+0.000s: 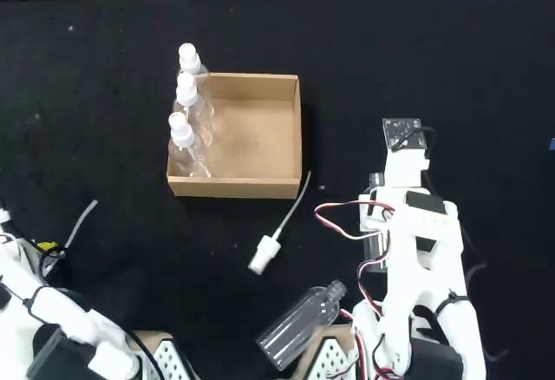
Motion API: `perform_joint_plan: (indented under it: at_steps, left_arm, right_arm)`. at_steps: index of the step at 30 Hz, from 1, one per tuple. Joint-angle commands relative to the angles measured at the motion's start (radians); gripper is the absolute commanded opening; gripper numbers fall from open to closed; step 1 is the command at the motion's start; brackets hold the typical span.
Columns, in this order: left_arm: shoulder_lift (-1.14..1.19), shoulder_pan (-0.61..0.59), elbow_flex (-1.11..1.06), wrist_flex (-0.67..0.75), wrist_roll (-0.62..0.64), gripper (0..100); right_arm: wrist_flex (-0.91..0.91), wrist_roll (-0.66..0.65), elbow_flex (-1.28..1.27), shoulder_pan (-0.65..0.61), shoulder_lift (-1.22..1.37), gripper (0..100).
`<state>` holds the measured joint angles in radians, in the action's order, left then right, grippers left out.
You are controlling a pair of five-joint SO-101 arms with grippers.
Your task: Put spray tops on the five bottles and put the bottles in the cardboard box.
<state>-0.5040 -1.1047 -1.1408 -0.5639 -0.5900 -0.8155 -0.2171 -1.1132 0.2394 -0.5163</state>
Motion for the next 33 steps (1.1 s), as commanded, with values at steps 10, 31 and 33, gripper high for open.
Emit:
perform_joint_plan:
  at_steps: [10, 31, 33]
  left_arm:
    - [-0.302, 0.116, 0.010, -0.305, -0.218, 33]
    - [-0.479, -0.097, 0.013, -0.535, 0.522, 33]
    - [-0.400, -0.114, 0.035, -0.535, 0.559, 33]
  right_arm:
    - [0.023, 0.008, -0.004, -0.009, -0.044, 1.0]
    - [0.023, 0.002, -0.004, -0.009, -0.038, 1.0]
    - [0.023, 0.002, -0.004, -0.009, -0.038, 1.0]
